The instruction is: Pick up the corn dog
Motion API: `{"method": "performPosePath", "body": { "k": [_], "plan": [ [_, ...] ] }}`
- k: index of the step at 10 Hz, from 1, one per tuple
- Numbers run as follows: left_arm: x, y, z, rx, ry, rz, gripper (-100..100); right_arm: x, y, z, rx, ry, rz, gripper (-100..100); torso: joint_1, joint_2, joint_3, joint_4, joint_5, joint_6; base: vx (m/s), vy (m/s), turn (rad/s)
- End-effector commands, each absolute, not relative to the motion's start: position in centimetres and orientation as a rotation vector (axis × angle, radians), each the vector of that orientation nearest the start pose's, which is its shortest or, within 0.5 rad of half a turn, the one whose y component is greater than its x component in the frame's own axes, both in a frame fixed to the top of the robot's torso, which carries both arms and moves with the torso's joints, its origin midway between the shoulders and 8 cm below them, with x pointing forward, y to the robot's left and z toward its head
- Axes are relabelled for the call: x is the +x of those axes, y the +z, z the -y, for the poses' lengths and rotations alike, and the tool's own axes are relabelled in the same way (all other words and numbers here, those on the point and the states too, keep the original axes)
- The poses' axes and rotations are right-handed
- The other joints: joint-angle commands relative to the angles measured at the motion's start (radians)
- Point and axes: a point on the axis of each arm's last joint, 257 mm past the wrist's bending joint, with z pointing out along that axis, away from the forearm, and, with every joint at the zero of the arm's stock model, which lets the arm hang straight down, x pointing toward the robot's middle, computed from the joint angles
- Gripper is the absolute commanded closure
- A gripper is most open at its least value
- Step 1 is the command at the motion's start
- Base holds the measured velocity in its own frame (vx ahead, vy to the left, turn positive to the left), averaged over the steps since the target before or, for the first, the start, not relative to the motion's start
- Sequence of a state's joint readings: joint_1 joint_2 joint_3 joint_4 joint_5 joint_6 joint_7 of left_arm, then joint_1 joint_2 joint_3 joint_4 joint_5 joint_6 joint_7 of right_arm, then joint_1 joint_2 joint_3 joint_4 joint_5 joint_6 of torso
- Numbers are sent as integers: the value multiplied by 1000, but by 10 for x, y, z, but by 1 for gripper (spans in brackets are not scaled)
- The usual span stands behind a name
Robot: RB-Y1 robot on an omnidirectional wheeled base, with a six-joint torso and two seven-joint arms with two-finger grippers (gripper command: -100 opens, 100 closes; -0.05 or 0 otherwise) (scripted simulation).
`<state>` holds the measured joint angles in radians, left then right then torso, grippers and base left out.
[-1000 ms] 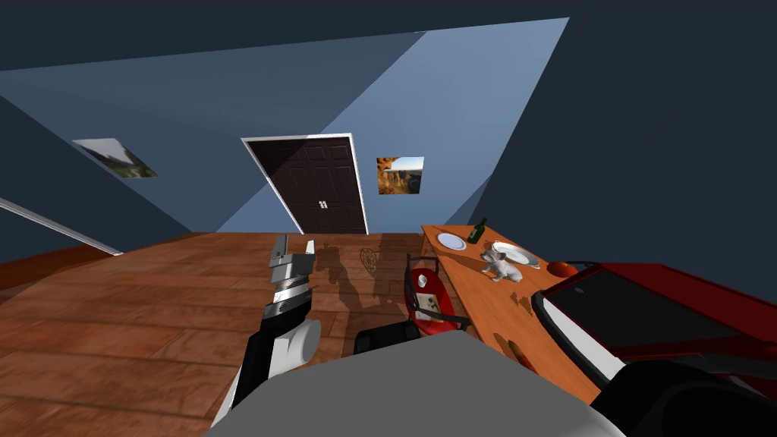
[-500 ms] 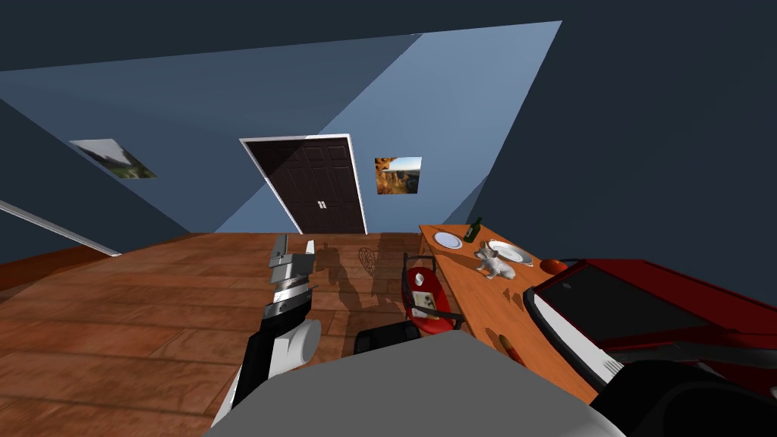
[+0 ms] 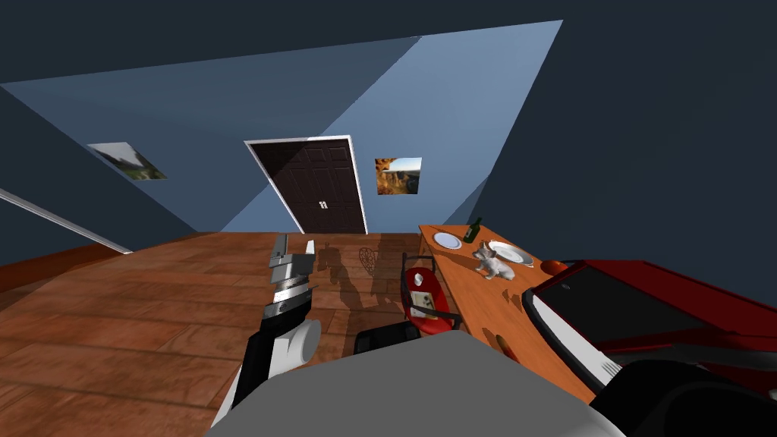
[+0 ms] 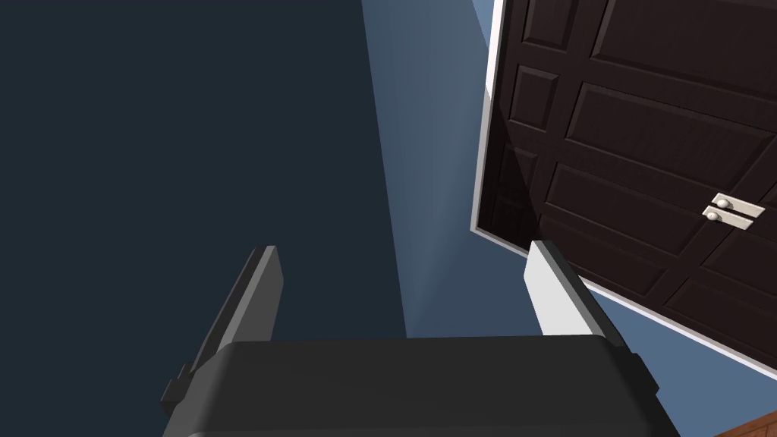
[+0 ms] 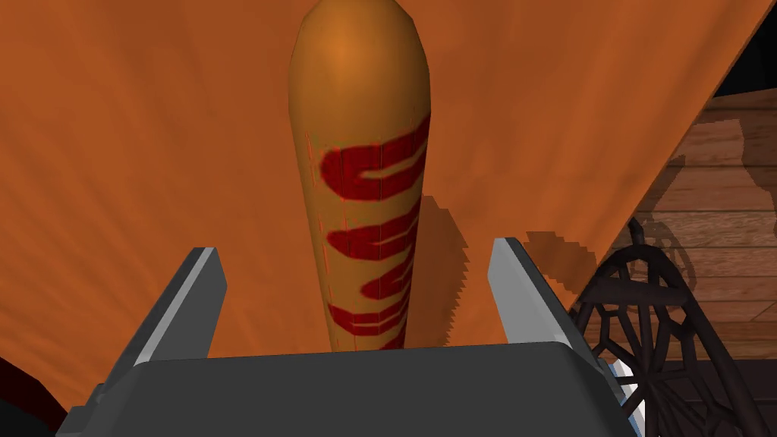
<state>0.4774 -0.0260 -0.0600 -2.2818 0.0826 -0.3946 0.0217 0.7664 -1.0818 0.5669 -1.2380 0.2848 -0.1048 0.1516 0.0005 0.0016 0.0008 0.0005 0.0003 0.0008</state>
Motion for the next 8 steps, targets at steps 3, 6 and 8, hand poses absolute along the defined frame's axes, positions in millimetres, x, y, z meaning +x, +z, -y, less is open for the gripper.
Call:
{"method": "performPosePath", "body": {
  "k": [3, 6, 8],
  "plan": [
    [364, 12, -269, -810, -1427, -595, 0, -57, -531, 530, 302, -99, -2910, -100, -1, 0, 0, 0, 0, 0, 4, -35, 45],
    [364, 12, -269, -811, -1427, -595, 0, -56, -531, 529, 303, -95, -2910, 100, 1, 0, 0, 0, 0, 0, 0, 0, 0],
    [364, 12, -269, -811, -1427, -595, 0, -57, -531, 530, 303, -97, -2910, 100, 1, 0, 0, 0, 0, 0, 0, 0, 0]
  ]
}}
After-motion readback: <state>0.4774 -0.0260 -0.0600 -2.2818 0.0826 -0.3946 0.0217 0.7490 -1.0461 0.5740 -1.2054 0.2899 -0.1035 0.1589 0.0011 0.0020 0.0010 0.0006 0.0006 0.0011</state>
